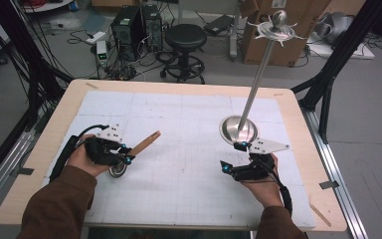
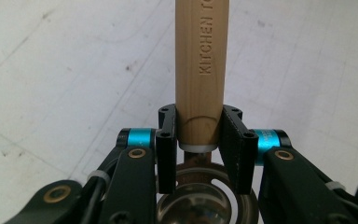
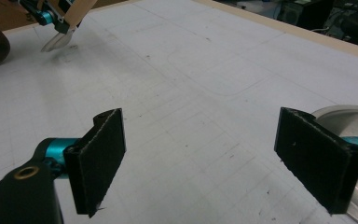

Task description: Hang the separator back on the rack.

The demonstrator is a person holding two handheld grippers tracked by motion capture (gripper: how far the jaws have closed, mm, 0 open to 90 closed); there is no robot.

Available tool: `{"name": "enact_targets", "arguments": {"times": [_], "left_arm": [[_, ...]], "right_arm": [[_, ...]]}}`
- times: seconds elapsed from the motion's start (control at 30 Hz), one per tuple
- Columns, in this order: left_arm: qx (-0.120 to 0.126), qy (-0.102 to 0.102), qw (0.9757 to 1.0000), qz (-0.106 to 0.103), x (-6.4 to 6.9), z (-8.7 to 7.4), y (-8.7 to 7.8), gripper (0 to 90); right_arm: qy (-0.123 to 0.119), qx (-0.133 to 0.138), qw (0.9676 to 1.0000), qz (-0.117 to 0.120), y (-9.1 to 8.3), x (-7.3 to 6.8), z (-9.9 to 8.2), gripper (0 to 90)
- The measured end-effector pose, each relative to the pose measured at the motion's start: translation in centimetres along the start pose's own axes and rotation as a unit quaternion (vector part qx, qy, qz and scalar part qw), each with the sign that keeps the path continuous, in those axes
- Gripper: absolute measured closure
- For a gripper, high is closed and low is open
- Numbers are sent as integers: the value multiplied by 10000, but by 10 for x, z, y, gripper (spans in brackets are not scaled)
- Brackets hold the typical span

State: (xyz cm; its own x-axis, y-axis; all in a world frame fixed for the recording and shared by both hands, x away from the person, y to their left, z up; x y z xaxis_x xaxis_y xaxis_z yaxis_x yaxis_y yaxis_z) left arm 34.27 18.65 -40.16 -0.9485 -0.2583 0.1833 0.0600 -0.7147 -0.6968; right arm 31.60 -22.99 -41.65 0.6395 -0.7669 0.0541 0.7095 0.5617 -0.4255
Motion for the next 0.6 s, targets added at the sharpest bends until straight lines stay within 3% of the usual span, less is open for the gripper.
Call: {"name": "enact_targets", "arguments": {"times": [0.27, 0.43, 0.6], "left_arm": [[362, 82, 9991, -210, 10, 15, 1, 692], [681, 93, 9969, -395, 15, 28, 1, 692], [791, 163, 9956, -471, 17, 40, 0, 692]], "right_arm": [[6, 11, 10000, 15, -1, 0, 0, 153], [5, 10, 10000, 20, -1, 0, 0, 153], [22, 7, 10000, 24, -1, 0, 0, 153]]}}
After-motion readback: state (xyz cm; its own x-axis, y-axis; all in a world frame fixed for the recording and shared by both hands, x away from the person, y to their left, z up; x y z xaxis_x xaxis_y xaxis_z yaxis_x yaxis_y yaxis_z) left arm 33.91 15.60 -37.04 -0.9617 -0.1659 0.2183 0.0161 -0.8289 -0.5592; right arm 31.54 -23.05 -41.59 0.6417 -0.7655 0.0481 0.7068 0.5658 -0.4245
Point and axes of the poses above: each handheld gripper's, and its own axes: y roughly forward along the jaws, z roughly out of its top, x roughly to its right, the point moved 3 cm from there along y, roughly forward along the jaws, and after that the axes turned 14 degrees about -z, right-handed, at the moved point
